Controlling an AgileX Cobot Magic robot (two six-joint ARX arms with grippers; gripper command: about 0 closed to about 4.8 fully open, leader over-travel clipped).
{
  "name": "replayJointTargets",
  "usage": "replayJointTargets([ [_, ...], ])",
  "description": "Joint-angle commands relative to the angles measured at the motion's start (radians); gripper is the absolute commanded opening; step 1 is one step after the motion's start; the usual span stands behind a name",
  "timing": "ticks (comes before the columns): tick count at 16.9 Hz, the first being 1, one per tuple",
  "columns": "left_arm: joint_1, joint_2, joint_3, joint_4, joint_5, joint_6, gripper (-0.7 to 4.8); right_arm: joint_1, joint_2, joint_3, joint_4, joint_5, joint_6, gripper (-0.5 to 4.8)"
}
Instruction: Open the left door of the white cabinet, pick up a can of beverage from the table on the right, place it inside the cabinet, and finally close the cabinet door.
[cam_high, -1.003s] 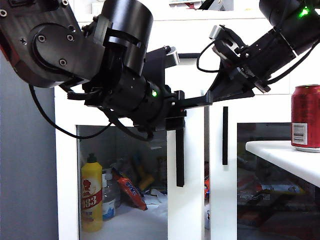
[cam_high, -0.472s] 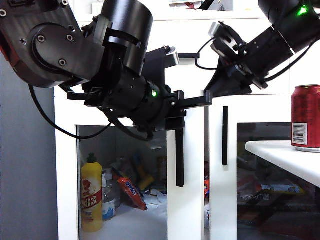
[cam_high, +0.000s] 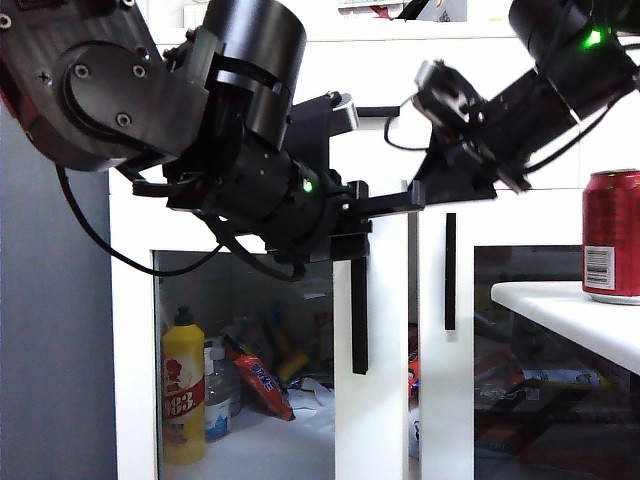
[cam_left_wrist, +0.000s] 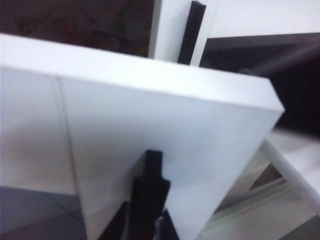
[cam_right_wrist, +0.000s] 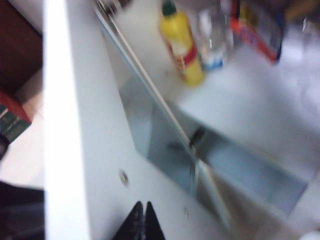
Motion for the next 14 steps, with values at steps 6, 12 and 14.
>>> replayJointTargets([
  [6,-0.018,-0.016,0.001,-0.161,0.117,-0.017,3.08,0.052,0.002,0.0,-0.053,-0.114,0.011,-0.07],
  [12,-0.022,-0.154,0.0,-0.401,0.16,-0.022,4.79,0.052,0.002,0.0,-0.086,-0.125,0.014,-0.07],
  [14,-0.027,-0.281,0.0,-0.573,0.16,-0.022,4.79,0.052,0.002,0.0,-0.1,-0.138,0.01,-0.07],
])
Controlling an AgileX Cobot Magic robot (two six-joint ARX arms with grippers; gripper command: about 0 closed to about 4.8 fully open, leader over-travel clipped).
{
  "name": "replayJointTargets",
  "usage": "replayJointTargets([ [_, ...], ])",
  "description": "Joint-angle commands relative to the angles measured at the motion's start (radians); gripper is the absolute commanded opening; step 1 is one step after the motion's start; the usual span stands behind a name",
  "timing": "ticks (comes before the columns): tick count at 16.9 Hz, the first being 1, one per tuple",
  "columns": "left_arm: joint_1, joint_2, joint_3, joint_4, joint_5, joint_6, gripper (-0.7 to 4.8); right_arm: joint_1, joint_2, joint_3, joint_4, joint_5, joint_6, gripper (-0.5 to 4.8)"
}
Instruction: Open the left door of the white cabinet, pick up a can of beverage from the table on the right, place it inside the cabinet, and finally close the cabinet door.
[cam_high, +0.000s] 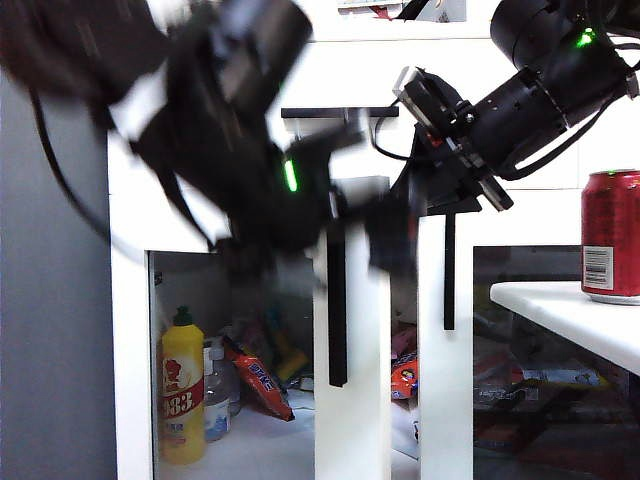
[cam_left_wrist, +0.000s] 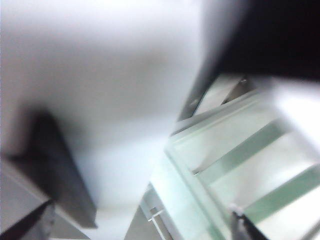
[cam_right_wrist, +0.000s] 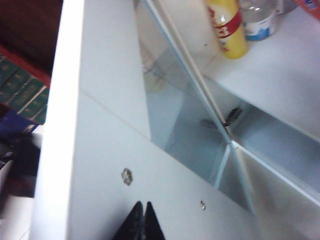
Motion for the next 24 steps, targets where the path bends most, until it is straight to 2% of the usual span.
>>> replayJointTargets([
  [1,-0.01,-0.171,0.005,-0.23,0.004,0.006,4.79,0.008,-0.003,0.002,-0.027,-0.053,0.0,-0.07],
  [5,-0.016,-0.451,0.006,-0.453,0.015,0.008,4.79,0.013,-0.002,0.002,-0.028,-0.113,0.006,-0.07],
  [7,-0.023,-0.588,0.006,-0.568,0.029,0.008,4.79,0.047,-0.002,0.002,-0.027,-0.116,0.017,-0.07],
  [14,-0.023,-0.885,0.006,-0.85,0.088,-0.022,4.79,0.293,-0.002,0.002,-0.006,-0.1,0.078,-0.07],
  [17,-0.023,-1.022,0.006,-0.935,0.11,-0.03,4.79,0.423,-0.002,0.002,0.065,-0.013,0.083,-0.07],
  [19,-0.023,-1.104,0.006,-0.981,0.112,-0.029,4.79,0.497,0.012,0.002,0.175,0.027,0.089,-0.07],
  [21,-0.022,-1.184,0.006,-1.026,0.112,-0.029,4.79,0.532,0.016,0.002,0.238,0.042,0.106,-0.07],
  [24,-0.022,-1.256,0.006,-1.056,0.109,-0.03,4.79,0.537,0.018,0.002,0.243,0.123,0.105,-0.07],
])
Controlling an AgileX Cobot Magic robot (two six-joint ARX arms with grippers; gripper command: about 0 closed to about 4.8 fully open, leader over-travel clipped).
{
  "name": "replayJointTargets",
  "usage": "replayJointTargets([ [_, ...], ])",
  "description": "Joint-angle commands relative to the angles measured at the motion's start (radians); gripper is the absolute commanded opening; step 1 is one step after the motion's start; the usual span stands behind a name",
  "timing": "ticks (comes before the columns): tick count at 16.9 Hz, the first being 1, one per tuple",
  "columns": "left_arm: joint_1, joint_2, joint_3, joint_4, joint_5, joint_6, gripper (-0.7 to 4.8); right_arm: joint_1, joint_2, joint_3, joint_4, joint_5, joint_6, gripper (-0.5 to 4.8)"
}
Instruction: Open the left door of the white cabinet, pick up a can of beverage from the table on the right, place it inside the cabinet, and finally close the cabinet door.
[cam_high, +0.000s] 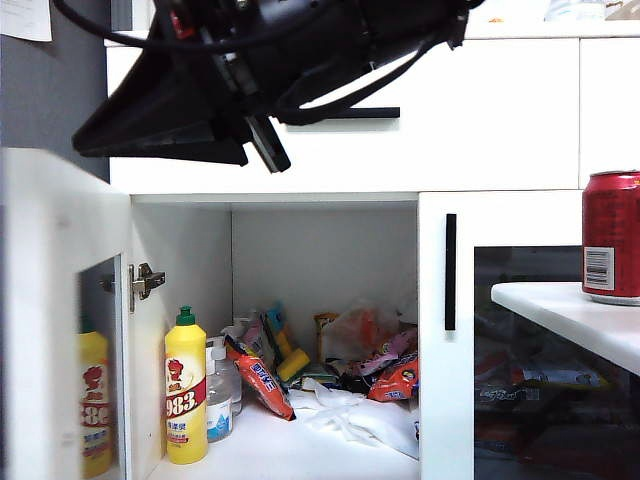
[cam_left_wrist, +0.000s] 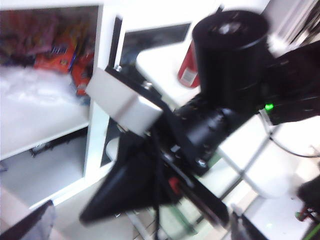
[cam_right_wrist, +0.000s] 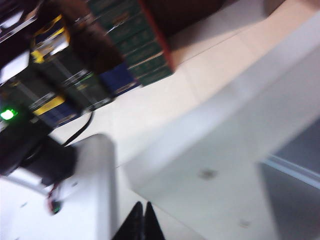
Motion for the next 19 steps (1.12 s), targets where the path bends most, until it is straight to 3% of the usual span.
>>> replayJointTargets([
  [1,0.002,-0.058,0.005,-0.016,0.001,-0.018,4.79,-0.001,0.013,0.002,0.031,0.086,0.002,-0.07],
  [5,0.002,-0.069,0.005,-0.01,0.014,-0.017,4.79,0.006,0.045,0.002,0.038,0.117,0.006,-0.07],
  [7,0.002,-0.069,0.005,0.024,0.023,-0.016,4.79,-0.053,-0.053,0.004,0.031,0.121,-0.024,-0.07],
  [9,0.002,-0.063,0.004,0.076,0.021,-0.013,4.79,-0.164,-0.213,0.004,0.009,0.18,-0.029,-0.07],
  [12,0.002,0.04,0.004,0.18,0.071,-0.013,4.79,-0.394,-0.526,0.004,-0.205,0.332,-0.113,-0.07],
  [15,0.001,0.257,0.003,0.4,0.114,-0.015,4.79,-0.578,-0.779,0.003,-0.481,0.454,-0.221,-0.06],
  [16,0.002,0.364,0.004,0.52,0.113,-0.03,4.79,-0.661,-0.864,-0.001,-0.599,0.459,-0.22,-0.07],
  [19,0.002,0.55,0.004,0.698,0.13,-0.043,4.79,-0.765,-0.979,-0.076,-0.666,0.462,-0.209,-0.07],
])
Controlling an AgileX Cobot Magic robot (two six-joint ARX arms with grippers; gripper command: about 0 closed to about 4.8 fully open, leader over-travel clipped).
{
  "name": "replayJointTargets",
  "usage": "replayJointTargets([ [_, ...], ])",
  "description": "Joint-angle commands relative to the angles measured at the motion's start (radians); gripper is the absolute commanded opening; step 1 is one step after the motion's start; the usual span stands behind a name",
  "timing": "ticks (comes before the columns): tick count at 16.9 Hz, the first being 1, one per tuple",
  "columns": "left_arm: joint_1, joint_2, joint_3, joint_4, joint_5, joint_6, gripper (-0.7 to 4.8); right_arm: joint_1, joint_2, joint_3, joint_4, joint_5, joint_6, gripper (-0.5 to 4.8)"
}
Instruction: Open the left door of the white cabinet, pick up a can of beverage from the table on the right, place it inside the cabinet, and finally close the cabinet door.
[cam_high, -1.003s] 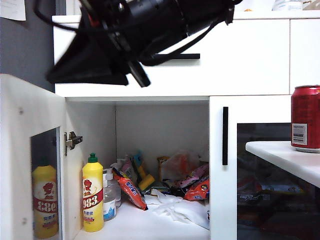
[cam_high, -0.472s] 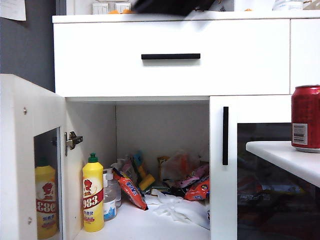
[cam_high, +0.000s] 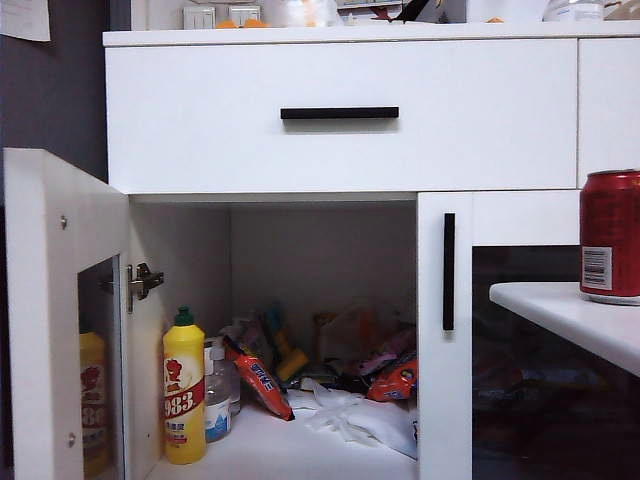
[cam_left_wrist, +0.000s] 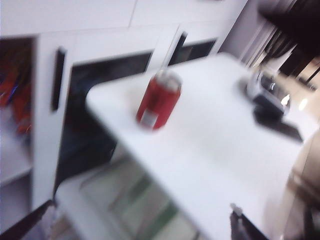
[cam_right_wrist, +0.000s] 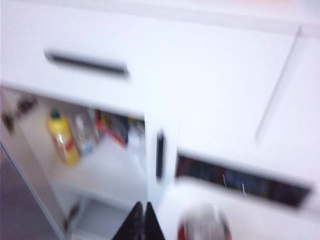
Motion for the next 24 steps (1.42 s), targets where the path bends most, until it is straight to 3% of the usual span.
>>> replayJointTargets([
  [1,0.002,0.155,0.004,0.175,0.023,-0.007,4.79,-0.088,-0.103,-0.111,-0.037,-0.003,0.042,-0.04],
  [2,0.001,0.19,0.004,0.183,0.024,-0.007,4.79,-0.099,-0.129,-0.167,-0.026,0.003,0.087,0.66],
  [3,0.001,0.229,0.004,0.183,0.034,-0.008,4.79,-0.103,-0.151,-0.235,0.01,0.04,0.117,2.82],
  [4,0.001,0.254,0.004,0.183,0.047,-0.008,4.79,-0.101,-0.164,-0.305,0.093,0.056,0.117,4.39],
  [5,0.001,0.266,0.004,0.184,0.048,-0.005,4.79,-0.099,-0.164,-0.355,0.177,0.054,0.121,4.76],
  [9,0.002,0.268,0.004,0.22,0.048,0.061,4.79,-0.097,-0.116,-0.512,0.435,0.135,0.119,4.79],
  [14,0.002,0.268,0.003,0.188,0.047,0.097,4.79,-0.097,0.042,-0.675,0.732,0.123,0.089,4.79],
  [19,0.002,0.268,0.003,0.152,0.047,0.105,4.79,-0.097,0.269,-0.688,1.006,0.124,0.08,4.79],
  [24,0.002,0.268,0.003,0.108,0.047,0.119,4.79,-0.098,0.632,-0.688,1.402,0.124,0.078,4.79],
])
